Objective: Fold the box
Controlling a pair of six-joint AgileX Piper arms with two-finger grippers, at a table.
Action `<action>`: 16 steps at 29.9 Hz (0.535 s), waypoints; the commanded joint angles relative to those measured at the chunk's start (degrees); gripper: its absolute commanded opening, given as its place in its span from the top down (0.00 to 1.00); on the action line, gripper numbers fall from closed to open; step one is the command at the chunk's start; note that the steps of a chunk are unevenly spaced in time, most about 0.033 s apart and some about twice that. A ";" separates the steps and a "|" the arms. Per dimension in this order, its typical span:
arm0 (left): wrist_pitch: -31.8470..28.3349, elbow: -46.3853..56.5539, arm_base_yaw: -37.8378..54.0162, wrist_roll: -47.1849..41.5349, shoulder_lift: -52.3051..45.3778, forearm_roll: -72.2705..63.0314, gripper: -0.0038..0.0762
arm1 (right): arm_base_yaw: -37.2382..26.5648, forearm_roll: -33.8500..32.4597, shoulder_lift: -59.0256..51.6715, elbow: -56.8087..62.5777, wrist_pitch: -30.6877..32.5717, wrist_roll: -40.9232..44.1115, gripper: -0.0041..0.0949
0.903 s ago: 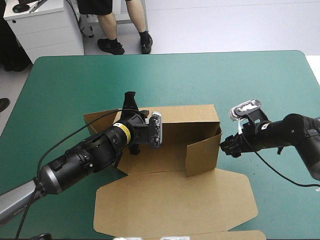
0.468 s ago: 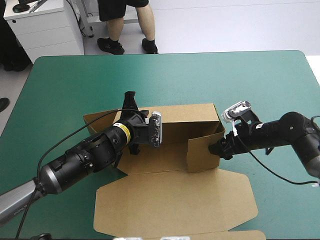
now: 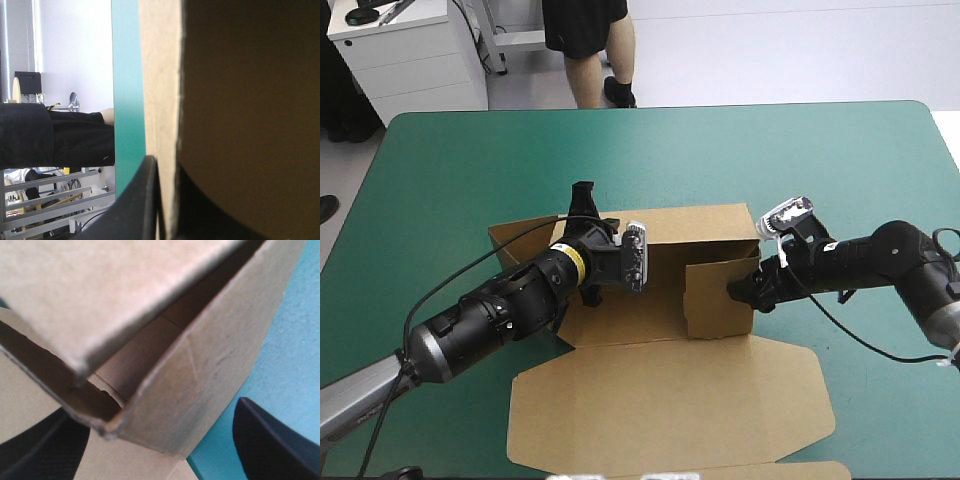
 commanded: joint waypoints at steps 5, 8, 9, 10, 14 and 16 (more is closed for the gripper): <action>4.08 -0.74 -1.77 -0.37 1.24 -4.77 0.96 | 0.11 2.70 -1.32 -1.44 -6.93 -0.94 0.24; 4.61 0.18 -1.77 -0.37 1.62 -5.33 0.96 | 0.11 2.41 -1.32 -1.44 -7.10 -0.94 0.24; 3.89 0.52 -1.77 -0.37 1.62 -6.08 0.96 | 0.11 2.43 -1.32 -1.44 -7.22 -0.94 0.24; 2.78 0.83 -1.77 -0.37 1.62 -6.93 0.96 | 0.11 2.43 -1.32 -1.44 -7.45 -0.94 0.24; 0.75 1.10 -2.80 -0.37 1.62 -9.01 0.96 | 0.11 2.38 -1.28 -1.44 -9.85 -0.54 0.28; 0.65 1.10 -3.69 -0.37 1.62 -8.58 0.96 | 0.11 2.29 -1.28 -1.44 -11.32 0.12 0.37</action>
